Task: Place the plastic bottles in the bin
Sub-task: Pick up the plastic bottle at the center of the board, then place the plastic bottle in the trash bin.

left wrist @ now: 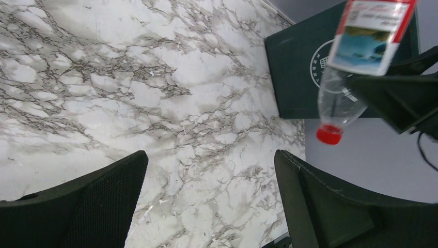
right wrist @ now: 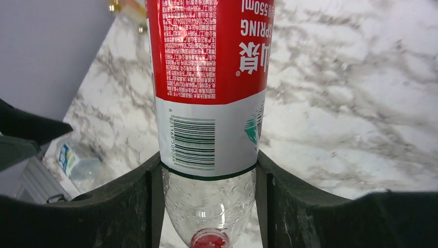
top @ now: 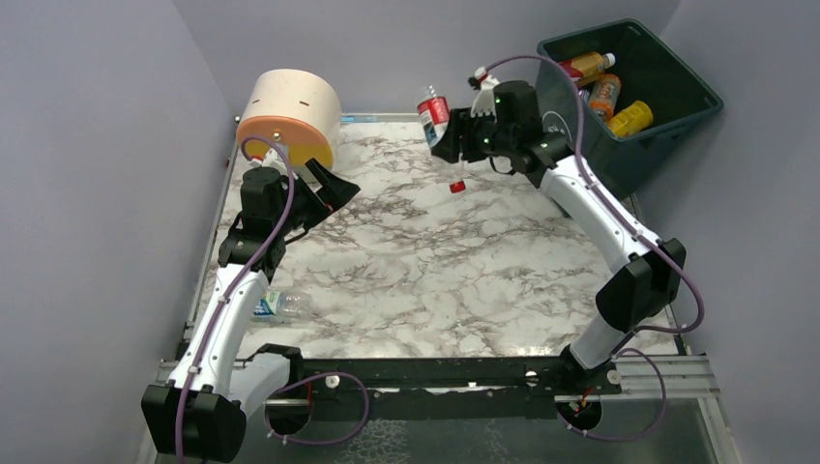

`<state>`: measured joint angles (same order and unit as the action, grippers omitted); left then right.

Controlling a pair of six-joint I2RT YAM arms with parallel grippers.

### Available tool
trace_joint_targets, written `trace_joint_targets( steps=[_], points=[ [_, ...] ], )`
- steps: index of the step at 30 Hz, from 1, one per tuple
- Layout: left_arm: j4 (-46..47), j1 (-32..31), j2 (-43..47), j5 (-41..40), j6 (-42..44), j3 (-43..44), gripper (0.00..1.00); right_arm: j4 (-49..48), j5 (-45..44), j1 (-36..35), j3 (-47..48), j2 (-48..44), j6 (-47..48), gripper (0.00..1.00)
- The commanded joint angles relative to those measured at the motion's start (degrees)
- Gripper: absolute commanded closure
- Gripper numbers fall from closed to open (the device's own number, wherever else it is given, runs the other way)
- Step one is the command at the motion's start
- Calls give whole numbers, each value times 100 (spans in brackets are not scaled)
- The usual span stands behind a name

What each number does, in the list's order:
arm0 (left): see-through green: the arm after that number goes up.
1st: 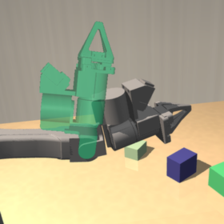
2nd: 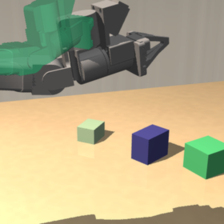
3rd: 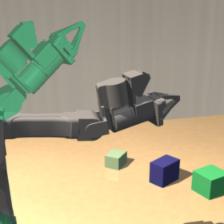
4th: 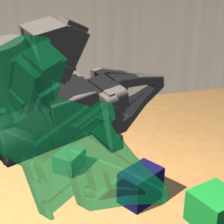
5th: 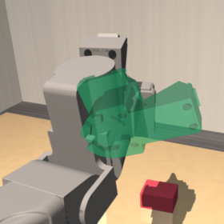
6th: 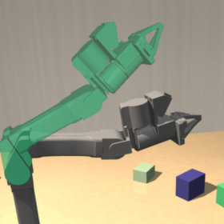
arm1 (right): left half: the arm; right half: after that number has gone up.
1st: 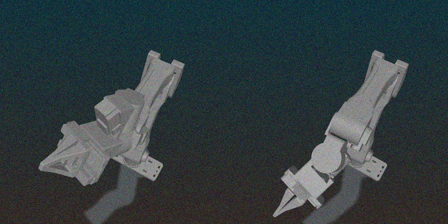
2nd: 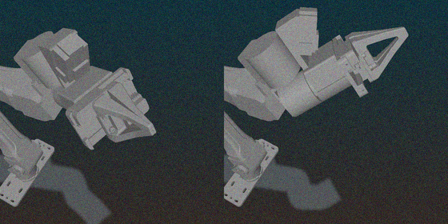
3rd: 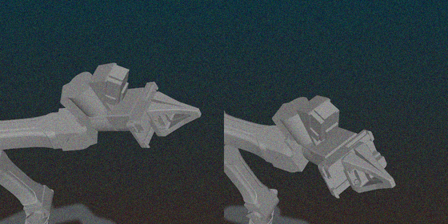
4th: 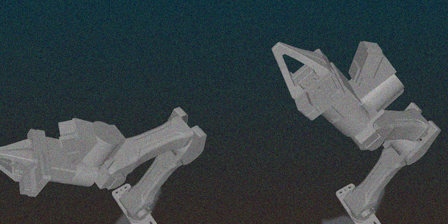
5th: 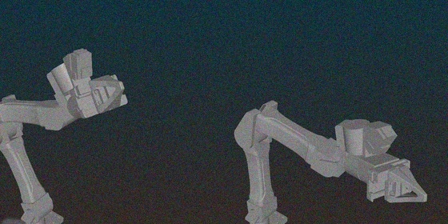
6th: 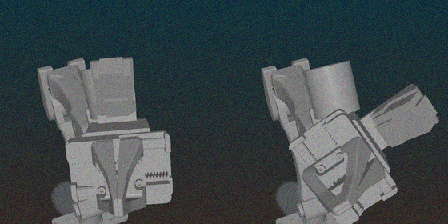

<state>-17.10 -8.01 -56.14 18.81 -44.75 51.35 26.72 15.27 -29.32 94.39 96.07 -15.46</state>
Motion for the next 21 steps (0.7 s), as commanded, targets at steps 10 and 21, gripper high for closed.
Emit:
trace_joint_targets(
  steps=[10, 21],
  points=[
    [-39, -25, 125, -13, 137, -136, 1, 492, 1097, 2374, 1949, -185, -423, 42],
    [-128, -26, 115, 23, 256, -167, 1, -194, 1757, 4229, 2398, 41, -1409, 42]
  ],
)
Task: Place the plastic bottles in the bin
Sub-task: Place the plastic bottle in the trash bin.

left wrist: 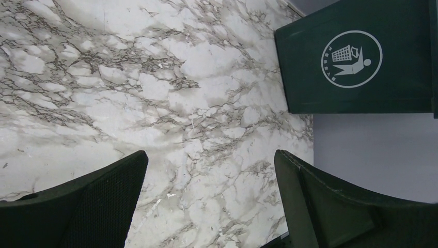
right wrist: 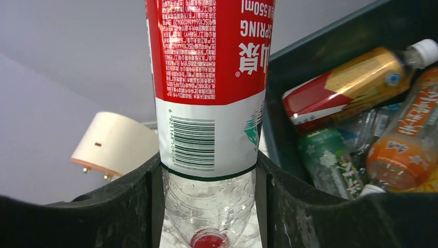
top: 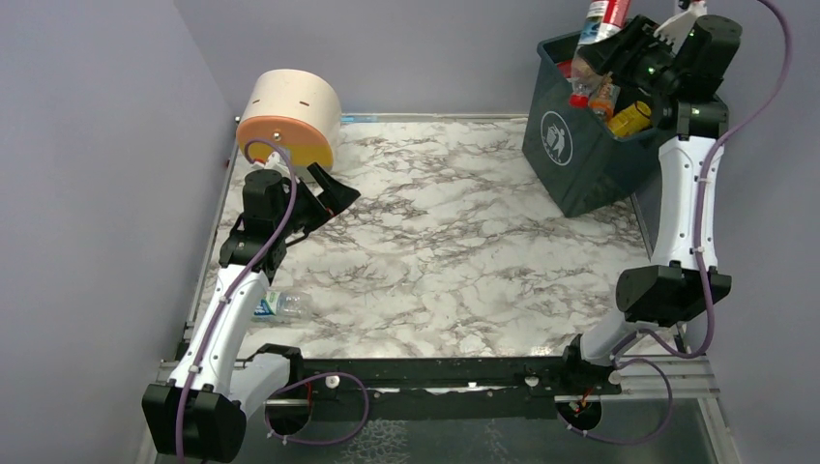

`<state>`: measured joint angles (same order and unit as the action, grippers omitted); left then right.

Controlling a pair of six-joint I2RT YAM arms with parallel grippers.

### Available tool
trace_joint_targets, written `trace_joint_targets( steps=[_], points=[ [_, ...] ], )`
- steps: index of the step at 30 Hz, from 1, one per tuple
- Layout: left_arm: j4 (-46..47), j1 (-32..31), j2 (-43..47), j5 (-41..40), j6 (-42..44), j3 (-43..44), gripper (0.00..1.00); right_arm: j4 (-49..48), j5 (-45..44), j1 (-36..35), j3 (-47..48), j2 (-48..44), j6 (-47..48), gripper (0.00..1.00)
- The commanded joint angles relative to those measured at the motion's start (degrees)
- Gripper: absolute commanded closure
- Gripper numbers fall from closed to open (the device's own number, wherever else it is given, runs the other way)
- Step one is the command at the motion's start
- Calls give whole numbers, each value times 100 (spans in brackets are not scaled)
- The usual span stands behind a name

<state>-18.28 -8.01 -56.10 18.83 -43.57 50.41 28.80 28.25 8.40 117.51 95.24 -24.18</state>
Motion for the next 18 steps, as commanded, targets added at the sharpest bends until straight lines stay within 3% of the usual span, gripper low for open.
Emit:
trace_joint_targets(
  steps=[1, 7, 11, 13, 16, 18],
  points=[
    [-14, -25, 111, 19, 146, -75, 1, -478, 464, 605, 67, 133, -610, 42],
    [-32, -25, 95, 13, 165, -95, 1, -672, 440, 1304, -55, 208, -952, 42],
    [-21, -28, 34, 15, 169, -99, 1, -667, 333, 1400, -195, 264, -962, 41],
    [-27, -25, 12, 10, 180, -98, 1, -638, 217, 1401, -287, 279, -929, 34],
    [-57, -25, 11, -21, 191, -87, 1, -490, 63, 1401, -287, 326, -854, 15],
    [-113, -25, -4, -65, 191, -56, 1, -432, 12, 1403, -281, 324, -828, 11]
  ],
)
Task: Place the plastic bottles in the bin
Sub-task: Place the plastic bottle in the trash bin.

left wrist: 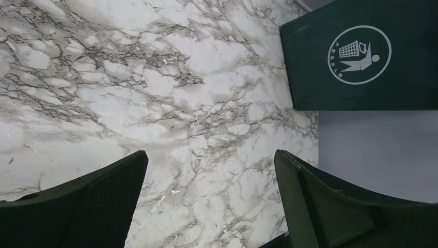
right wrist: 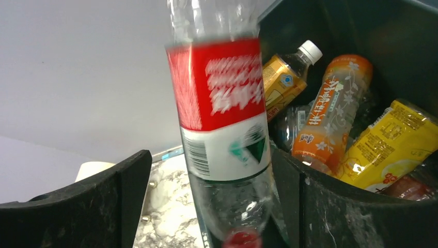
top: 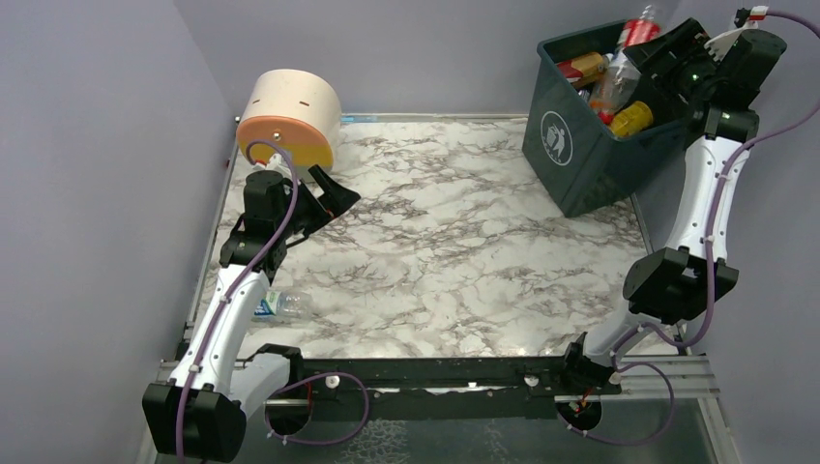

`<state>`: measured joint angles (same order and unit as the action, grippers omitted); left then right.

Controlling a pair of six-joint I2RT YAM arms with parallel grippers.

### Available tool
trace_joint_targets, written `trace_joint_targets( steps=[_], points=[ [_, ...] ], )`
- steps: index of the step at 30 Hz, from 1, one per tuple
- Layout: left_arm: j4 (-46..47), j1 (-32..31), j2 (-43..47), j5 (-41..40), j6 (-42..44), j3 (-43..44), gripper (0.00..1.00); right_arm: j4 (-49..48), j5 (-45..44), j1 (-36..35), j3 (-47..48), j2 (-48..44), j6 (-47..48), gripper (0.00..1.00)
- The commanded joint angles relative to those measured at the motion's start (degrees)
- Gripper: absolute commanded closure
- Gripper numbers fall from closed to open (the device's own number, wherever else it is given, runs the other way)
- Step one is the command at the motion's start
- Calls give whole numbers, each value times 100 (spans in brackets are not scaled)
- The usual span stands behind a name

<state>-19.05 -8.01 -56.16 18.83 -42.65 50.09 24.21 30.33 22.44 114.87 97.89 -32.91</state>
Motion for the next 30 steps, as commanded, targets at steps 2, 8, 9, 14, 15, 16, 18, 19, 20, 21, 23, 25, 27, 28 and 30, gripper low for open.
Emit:
trace_joint_targets(
  steps=[2, 8, 9, 14, 15, 16, 18, 19, 20, 21, 23, 25, 27, 28, 30],
  points=[
    [-114, -25, -29, -133, 87, 13, 1, 13, -211, -2, -43, 31, 47, 9],
    [-536, -25, -170, -505, -127, 152, 1, -56, -99, 0, -167, -89, 20, 7],
    [-646, -25, -187, -615, -201, 182, 1, -97, -15, -2, -234, -124, -1, 7],
    [-1405, -25, -265, -1127, -651, 399, 1, -331, 435, -23, -615, -447, -131, 6],
    [-1582, -25, -275, -1210, -751, 436, 1, -368, 477, -40, -697, -518, -136, 6],
    [-1737, -25, -273, -1301, -834, 465, 1, -402, 526, -71, -791, -607, -144, 6],
    [-2065, -25, -266, -1489, -1006, 496, 1, -456, 597, -173, -958, -763, -138, 6],
    [-2222, -25, -264, -1581, -1109, 508, 1, -467, 618, -249, -1043, -846, -119, 6],
    [-2374, -25, -271, -1673, -1184, 514, 1, -481, 636, -354, -1112, -920, -89, 6],
    [-2535, -25, -264, -1797, -1285, 523, 1, -474, 634, -491, -1177, -983, -44, 5],
    [-2844, -25, -264, -2077, -1453, 548, 1, -436, 626, -810, -1297, -1092, 57, 5],
    [-3123, -21, -276, -2395, -1585, 572, 1, -350, 583, -1188, -1406, -1192, 194, 5],
    [-3303, 11, -266, -2631, -1675, 571, 1, -279, 474, -1593, -1530, -1267, 339, 5],
    [-3371, 29, -271, -2705, -1694, 569, 1, -259, 432, -1790, -1594, -1306, 396, 5],
    [-3528, 137, -297, -2907, -1703, 593, 1, -205, 379, -2176, -1728, -1376, 485, 5]
  ],
)
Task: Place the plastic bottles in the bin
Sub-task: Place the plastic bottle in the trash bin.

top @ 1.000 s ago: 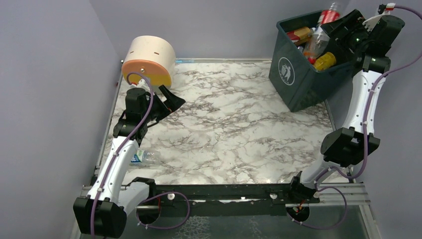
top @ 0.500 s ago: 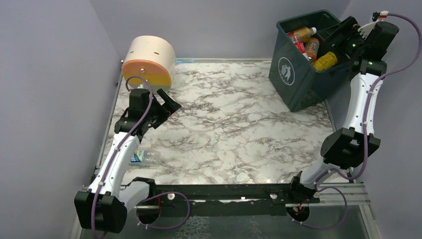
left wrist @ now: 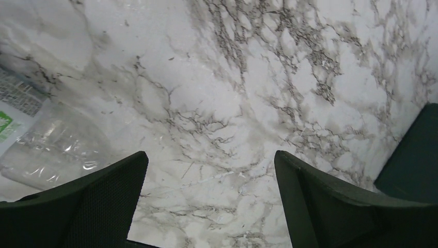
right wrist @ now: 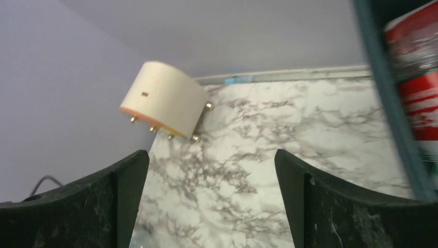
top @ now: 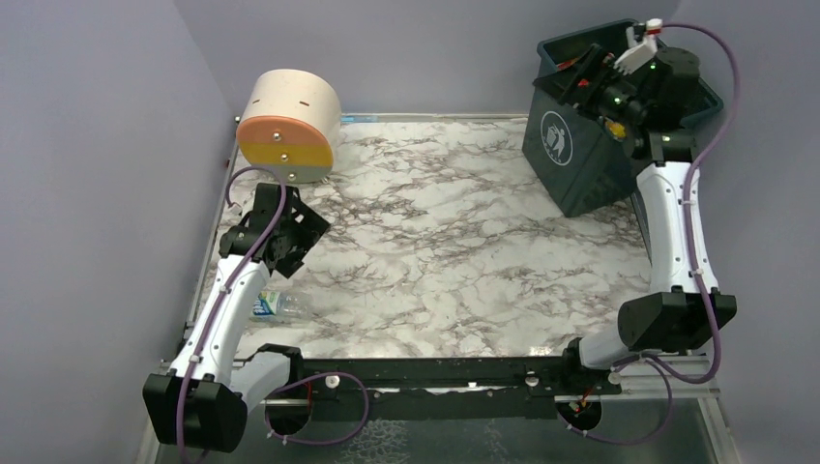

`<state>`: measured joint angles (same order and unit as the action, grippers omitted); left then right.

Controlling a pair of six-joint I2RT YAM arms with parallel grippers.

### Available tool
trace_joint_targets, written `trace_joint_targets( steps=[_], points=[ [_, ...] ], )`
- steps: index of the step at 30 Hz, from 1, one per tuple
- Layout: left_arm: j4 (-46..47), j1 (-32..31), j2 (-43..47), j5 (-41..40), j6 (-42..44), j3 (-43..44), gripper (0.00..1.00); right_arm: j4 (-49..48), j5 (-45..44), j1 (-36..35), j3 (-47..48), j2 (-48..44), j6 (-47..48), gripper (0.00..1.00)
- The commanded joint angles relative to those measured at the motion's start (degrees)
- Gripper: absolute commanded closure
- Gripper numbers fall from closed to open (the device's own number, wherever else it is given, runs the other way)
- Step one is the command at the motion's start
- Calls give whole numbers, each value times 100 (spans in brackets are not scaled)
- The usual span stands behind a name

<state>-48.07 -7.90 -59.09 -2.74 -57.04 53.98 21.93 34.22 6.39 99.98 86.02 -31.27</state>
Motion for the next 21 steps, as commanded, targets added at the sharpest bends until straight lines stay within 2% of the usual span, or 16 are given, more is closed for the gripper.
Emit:
trace_joint_targets(
  steps=[1, 7, 12, 16, 21],
  points=[
    [-719, 222, -39, -855, -255, 220, 1, 51, -56, -732, -302, -219, 374, 5],
    [-893, 1037, -159, -791, 224, 403, 1, 214, -333, -1579, -585, -301, 649, 5],
    [-1295, 1526, -134, -1055, 280, 663, 1, 211, -510, -2188, -810, -281, 751, 5],
    [-1564, 1820, -132, -1248, 191, 519, 1, 180, -603, -2589, -921, -213, 800, 5],
    [-1439, 2303, -220, -1052, 328, 101, 1, 168, -675, -2938, -1034, -140, 849, 5]
  ],
)
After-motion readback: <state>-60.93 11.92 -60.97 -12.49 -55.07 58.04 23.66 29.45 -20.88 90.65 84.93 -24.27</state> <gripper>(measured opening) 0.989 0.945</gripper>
